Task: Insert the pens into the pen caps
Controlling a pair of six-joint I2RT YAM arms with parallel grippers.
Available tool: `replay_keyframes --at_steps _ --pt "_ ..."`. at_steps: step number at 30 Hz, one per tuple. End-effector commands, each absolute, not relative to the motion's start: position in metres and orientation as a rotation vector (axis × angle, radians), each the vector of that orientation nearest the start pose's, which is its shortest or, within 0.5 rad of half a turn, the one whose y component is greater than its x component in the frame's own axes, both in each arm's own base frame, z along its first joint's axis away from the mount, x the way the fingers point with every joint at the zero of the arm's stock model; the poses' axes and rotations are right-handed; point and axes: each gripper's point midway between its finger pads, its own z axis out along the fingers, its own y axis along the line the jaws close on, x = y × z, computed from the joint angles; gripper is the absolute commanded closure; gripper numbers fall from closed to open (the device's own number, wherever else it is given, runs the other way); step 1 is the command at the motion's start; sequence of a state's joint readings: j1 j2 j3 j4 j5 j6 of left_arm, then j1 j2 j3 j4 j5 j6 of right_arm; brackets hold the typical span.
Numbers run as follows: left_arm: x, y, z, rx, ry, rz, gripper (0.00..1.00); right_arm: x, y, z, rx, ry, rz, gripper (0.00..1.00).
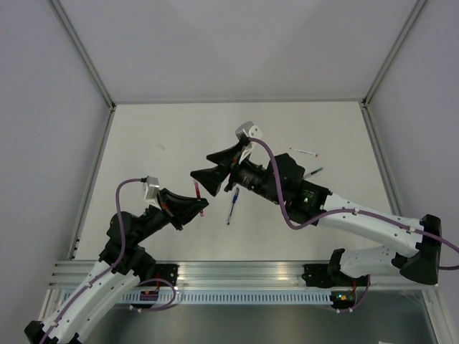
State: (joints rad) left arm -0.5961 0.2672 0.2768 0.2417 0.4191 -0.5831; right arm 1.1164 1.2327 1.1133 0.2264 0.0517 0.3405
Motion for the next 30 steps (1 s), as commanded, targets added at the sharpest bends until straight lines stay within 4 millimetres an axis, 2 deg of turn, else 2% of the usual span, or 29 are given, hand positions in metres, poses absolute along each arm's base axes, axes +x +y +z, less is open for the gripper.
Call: replay_keyframes --at_steps 1,5,7,12,17,19,24,30 --pt "0.144 -0.207 0.292 0.413 1.328 -1.234 0.98 0.211 0.393 0.37 -0.499 1.618 0.973 0.23" --pt "0.145 -0.207 0.291 0.407 1.334 -1.229 0.98 0.215 0.406 0.374 -0.531 1.63 0.966 0.34" --pt "0.146 -0.207 0.29 0.41 1.339 -1.23 0.98 0.215 0.413 0.373 -0.544 1.637 0.975 0.36" --pt "0.147 -0.21 0.288 0.418 1.348 -1.235 0.98 0.219 0.411 0.369 -0.521 1.651 0.957 0.39" --pt "0.146 -0.21 0.288 0.421 1.35 -1.237 0.98 0.214 0.413 0.365 -0.542 1.653 0.974 0.47" --pt "0.146 -0.21 0.288 0.421 1.348 -1.237 0.98 0.211 0.416 0.364 -0.565 1.651 0.996 0.53" --pt "0.146 -0.21 0.288 0.424 1.348 -1.239 0.98 0.206 0.424 0.358 -0.598 1.661 1.031 0.59" --pt "0.146 -0.21 0.288 0.424 1.35 -1.239 0.98 0.198 0.428 0.349 -0.631 1.678 1.065 0.78"
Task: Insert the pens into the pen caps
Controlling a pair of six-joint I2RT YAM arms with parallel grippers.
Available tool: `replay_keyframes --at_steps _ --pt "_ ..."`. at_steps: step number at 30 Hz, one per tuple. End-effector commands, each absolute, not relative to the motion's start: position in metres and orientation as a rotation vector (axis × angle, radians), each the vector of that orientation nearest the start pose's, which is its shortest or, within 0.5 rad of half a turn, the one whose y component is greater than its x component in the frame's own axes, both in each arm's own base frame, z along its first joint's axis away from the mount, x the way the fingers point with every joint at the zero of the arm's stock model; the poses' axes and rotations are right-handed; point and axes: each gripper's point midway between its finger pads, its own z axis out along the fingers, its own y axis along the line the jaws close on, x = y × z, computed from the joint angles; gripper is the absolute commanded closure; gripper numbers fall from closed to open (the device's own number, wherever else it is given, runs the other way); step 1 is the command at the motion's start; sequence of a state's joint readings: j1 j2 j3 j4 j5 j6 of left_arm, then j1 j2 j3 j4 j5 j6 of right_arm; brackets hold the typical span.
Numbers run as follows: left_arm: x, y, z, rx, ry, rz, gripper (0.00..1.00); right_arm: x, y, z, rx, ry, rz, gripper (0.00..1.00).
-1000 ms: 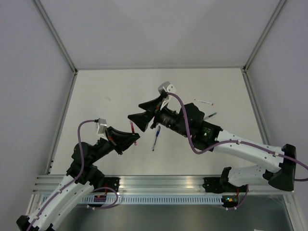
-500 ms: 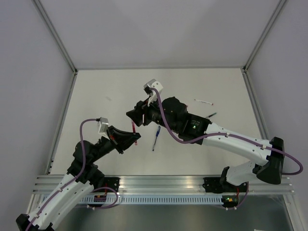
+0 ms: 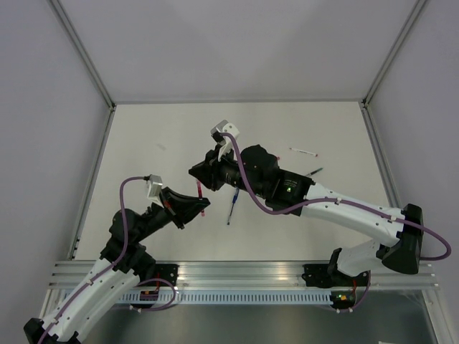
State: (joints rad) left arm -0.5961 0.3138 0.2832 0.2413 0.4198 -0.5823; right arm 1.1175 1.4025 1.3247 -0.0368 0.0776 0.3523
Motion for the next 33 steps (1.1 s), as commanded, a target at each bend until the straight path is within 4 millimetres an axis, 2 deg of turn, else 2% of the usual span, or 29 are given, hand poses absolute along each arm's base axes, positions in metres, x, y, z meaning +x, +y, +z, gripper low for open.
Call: replay_keyframes --at_steps 1,4,5,9,17,20,30,33 --pt "0.146 -0.21 0.288 0.421 1.35 -1.239 0.98 0.199 0.428 0.346 -0.635 1.683 1.062 0.81" --pt "0.147 -0.21 0.287 0.414 1.361 -1.236 0.98 0.193 0.43 0.336 -0.66 1.701 1.086 0.93" --pt "0.147 -0.21 0.288 0.414 1.362 -1.238 0.98 0.192 0.431 0.33 -0.664 1.713 1.088 1.0" --pt "0.146 -0.209 0.291 0.406 1.351 -1.237 0.98 0.186 0.431 0.305 -0.687 1.772 1.1 1.0" --pt "0.149 -0.2 0.295 0.353 1.336 -1.205 0.98 0.177 0.428 0.277 -0.675 1.826 1.141 1.0" --pt "0.15 -0.198 0.297 0.342 1.328 -1.199 0.98 0.175 0.423 0.254 -0.657 1.869 1.134 1.0" --pt "0.158 -0.198 0.309 0.299 1.348 -1.198 0.98 0.159 0.421 0.224 -0.697 1.918 1.122 1.0" --pt "0.162 -0.197 0.312 0.29 1.357 -1.176 0.98 0.153 0.419 0.221 -0.693 1.914 1.133 1.0"
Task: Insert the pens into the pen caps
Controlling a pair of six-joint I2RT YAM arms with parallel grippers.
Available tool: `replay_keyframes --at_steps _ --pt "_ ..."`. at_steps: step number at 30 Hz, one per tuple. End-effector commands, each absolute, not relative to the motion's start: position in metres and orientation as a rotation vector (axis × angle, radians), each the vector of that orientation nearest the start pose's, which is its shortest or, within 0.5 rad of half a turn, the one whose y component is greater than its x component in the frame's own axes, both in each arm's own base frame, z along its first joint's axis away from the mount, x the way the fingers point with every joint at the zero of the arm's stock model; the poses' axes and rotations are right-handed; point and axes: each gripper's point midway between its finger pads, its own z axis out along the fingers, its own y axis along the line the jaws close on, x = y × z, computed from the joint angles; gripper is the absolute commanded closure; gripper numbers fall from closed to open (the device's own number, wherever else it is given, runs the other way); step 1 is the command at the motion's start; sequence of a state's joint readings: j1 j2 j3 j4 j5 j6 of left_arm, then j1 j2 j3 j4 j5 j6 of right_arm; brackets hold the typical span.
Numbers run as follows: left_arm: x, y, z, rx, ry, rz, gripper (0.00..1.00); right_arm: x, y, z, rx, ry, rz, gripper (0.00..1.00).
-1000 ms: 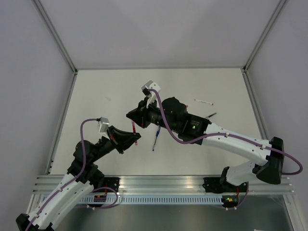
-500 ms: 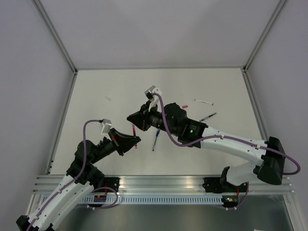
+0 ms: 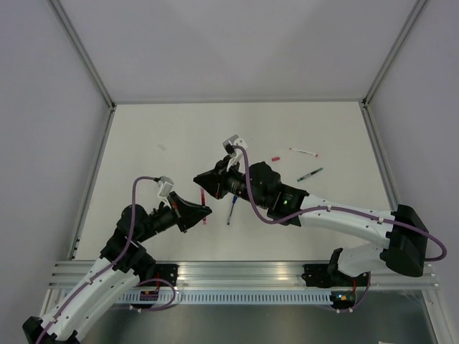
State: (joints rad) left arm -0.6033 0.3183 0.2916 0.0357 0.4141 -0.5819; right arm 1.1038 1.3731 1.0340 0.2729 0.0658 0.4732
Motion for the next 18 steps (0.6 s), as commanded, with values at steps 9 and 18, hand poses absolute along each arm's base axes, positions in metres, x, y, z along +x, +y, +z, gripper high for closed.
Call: replay_keyframes --at_steps 9,18 --pt "0.176 -0.2 0.322 0.268 1.372 -1.139 0.98 0.139 0.41 0.204 -0.71 1.926 1.139 1.0" --pt "0.191 -0.198 0.339 0.23 1.363 -1.093 0.98 0.116 0.405 0.185 -0.725 1.936 1.206 1.0"
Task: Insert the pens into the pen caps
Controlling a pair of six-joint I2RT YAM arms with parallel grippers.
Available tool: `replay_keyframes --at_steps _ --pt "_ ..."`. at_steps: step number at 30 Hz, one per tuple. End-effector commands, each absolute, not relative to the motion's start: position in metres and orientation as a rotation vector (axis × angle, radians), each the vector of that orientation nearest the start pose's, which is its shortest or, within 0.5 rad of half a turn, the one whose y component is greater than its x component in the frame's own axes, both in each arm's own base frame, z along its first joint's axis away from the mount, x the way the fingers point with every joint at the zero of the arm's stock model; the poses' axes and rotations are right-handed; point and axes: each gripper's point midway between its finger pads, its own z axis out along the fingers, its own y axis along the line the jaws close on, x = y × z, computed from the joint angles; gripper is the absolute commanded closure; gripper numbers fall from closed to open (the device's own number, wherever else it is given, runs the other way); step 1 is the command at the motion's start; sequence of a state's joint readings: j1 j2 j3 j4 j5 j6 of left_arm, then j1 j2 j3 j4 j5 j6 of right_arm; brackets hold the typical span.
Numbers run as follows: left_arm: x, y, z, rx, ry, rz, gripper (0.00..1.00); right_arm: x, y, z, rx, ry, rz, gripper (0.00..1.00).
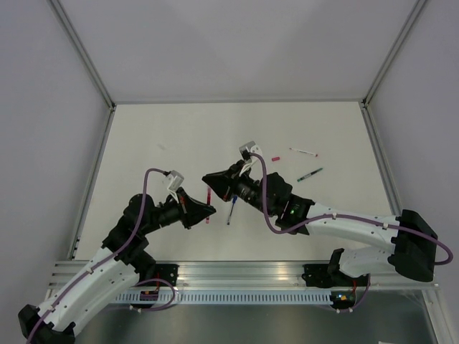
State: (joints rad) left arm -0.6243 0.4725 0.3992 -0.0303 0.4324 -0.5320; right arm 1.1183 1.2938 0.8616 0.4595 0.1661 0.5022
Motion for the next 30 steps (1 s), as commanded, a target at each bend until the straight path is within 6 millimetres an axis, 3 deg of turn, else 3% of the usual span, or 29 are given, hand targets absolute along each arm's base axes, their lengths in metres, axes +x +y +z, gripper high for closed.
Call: replay_keyframes --at_steps 1,7,9,12,15,17,18,20,21,24,27,30 --pt "0.192 -0.198 0.342 0.225 1.361 -1.088 0.98 0.115 0.405 0.181 -0.728 1.942 1.209 1.0" --pt "0.201 -0.201 0.337 0.222 1.392 -1.067 0.98 0.102 0.407 0.177 -0.741 1.935 1.259 1.0" --pt "0.197 -0.204 0.334 0.241 1.386 -1.097 0.98 0.111 0.402 0.181 -0.717 1.939 1.2 1.0" --pt "0.19 -0.211 0.317 0.281 1.428 -1.129 0.98 0.137 0.389 0.205 -0.61 1.908 1.066 1.0" --pt "0.186 -0.218 0.295 0.328 1.489 -1.157 0.98 0.16 0.377 0.244 -0.52 1.855 0.963 0.99" --pt "0.182 -0.222 0.277 0.356 1.533 -1.174 0.98 0.175 0.369 0.272 -0.456 1.817 0.903 0.87" --pt "0.182 -0.224 0.269 0.362 1.556 -1.178 0.98 0.182 0.363 0.278 -0.445 1.812 0.862 0.73" --pt "0.181 -0.227 0.245 0.396 1.644 -1.167 0.98 0.194 0.356 0.297 -0.392 1.791 0.822 0.58" --pt "0.182 -0.227 0.237 0.397 1.675 -1.158 0.98 0.206 0.345 0.297 -0.35 1.801 0.76 0.49" --pt "0.189 -0.224 0.207 0.353 1.762 -1.113 0.98 0.225 0.32 0.321 -0.249 1.772 0.667 0.32" --pt "0.198 -0.223 0.188 0.323 1.845 -1.065 0.98 0.234 0.297 0.336 -0.184 1.744 0.623 0.24" --pt "0.209 -0.222 0.173 0.285 1.918 -1.009 0.98 0.229 0.267 0.354 -0.122 1.692 0.638 0.21"
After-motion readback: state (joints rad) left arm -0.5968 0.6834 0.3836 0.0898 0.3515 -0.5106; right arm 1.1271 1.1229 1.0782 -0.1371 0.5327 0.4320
